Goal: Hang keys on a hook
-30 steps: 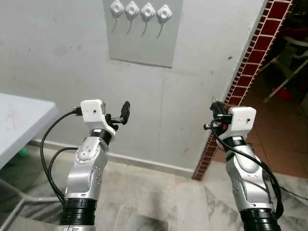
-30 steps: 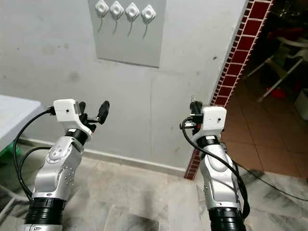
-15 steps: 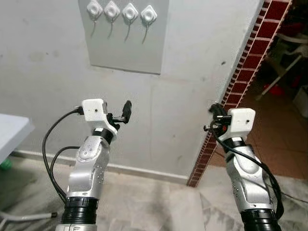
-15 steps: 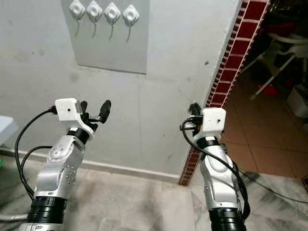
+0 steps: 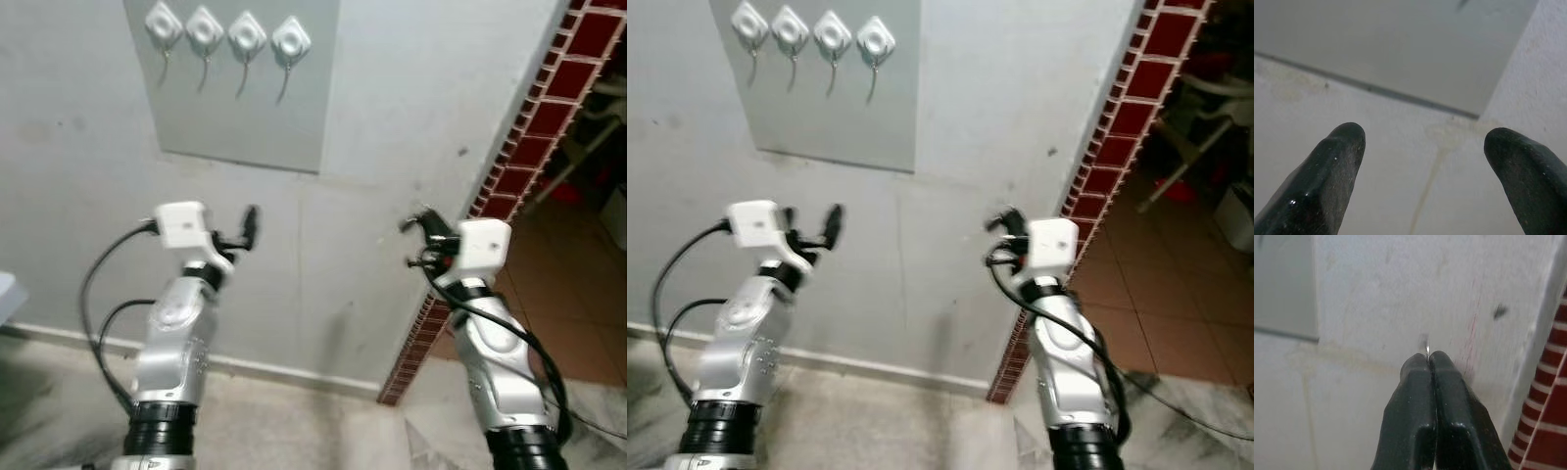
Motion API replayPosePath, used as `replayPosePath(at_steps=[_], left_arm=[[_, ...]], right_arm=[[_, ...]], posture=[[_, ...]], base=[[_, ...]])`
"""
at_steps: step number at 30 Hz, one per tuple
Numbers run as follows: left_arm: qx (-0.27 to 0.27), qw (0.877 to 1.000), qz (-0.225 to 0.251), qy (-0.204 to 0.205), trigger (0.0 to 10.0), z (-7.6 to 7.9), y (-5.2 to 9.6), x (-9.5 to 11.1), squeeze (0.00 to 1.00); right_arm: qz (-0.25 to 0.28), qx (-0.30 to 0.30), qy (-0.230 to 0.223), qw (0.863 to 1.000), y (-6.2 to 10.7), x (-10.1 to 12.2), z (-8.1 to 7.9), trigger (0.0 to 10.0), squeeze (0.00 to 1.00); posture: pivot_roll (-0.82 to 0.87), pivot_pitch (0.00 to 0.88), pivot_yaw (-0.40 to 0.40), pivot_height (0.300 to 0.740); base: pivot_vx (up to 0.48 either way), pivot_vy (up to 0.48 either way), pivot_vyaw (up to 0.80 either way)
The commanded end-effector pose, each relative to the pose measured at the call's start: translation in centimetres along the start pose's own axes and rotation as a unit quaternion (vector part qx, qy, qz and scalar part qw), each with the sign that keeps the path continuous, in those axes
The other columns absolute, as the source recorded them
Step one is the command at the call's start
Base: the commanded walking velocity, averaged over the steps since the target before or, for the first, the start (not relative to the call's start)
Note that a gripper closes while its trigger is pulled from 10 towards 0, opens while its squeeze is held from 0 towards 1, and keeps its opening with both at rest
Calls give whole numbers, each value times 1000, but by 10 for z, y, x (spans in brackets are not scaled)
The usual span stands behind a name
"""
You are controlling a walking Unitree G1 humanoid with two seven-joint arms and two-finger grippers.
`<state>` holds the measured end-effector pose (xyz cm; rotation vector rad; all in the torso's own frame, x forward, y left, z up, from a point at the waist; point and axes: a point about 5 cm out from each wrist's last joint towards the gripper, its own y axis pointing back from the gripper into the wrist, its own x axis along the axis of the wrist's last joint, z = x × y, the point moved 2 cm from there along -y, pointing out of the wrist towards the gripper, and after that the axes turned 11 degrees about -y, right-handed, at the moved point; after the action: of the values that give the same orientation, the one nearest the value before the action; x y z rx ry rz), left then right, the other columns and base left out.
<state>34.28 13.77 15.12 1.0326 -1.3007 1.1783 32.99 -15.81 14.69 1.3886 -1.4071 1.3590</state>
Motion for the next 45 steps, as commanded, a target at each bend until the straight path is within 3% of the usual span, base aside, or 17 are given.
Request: replayPosePath(at_steps=[1, 30, 45], left_arm=[[11, 1000, 5, -4, 10000, -8, 0, 4, 0], [9, 1000, -6, 4, 10000, -7, 1, 2, 0], [9, 1000, -10, 6, 10000, -8, 1, 2, 0]], right_arm=[[9, 15, -6, 1000, -4, 4, -9, 10000, 0], [5, 11, -8, 1000, -2, 2, -9, 10000, 0], [6, 8, -10, 1000, -2, 2, -9, 10000, 0]], posture=[[0, 0, -52, 715], [2, 0, -49, 715], [3, 0, -44, 715]], base=[[424, 0, 0], [44, 0, 0], [0, 258, 0]])
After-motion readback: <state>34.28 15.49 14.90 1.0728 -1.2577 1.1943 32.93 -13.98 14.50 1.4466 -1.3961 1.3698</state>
